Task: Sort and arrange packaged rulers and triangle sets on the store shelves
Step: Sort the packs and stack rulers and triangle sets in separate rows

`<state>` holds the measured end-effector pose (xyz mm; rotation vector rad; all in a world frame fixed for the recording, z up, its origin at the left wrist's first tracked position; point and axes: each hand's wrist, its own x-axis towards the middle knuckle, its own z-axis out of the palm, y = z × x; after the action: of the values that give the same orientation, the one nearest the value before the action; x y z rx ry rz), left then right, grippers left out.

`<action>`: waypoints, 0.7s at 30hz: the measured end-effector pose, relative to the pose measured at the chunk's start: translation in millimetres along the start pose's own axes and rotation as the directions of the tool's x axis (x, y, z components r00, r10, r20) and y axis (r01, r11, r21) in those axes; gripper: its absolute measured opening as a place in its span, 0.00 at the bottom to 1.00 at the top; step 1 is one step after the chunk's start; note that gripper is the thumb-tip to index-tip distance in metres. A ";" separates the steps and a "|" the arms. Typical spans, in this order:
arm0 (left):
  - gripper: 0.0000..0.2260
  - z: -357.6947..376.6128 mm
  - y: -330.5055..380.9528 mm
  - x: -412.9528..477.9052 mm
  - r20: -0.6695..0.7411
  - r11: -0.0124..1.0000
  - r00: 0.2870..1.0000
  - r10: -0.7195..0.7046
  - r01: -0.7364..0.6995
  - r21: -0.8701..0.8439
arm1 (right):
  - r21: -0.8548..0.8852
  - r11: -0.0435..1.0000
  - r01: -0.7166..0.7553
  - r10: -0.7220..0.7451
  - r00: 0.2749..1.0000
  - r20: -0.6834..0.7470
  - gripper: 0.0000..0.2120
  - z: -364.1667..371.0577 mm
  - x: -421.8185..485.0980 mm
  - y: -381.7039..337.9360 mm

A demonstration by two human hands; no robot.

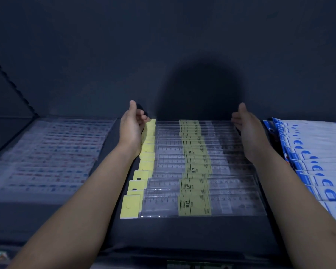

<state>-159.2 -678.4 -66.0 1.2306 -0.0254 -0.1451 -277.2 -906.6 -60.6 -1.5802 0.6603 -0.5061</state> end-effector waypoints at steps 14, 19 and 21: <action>0.19 -34.2 4.3 -81.0 -0.007 0.981 0.998 -0.066 0.066 0.182 | 0.188 0.978 -0.090 0.092 0.996 -0.003 0.23 -36.2 -74.3 16.6; 0.23 -30.1 -2.3 -99.7 -0.038 0.989 0.999 -0.011 0.016 0.147 | 0.147 0.985 -0.092 0.090 0.996 0.019 0.21 -27.8 -87.2 16.2; 0.24 -24.9 -2.7 -98.2 -0.028 0.978 1.000 -0.008 0.014 0.209 | 0.140 0.986 -0.088 0.085 0.996 0.026 0.21 -26.2 -88.5 16.5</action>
<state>-254.3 -643.8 -71.0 1.4431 -0.0110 -0.1382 -361.7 -867.1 -68.9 -1.4158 0.6602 -0.4620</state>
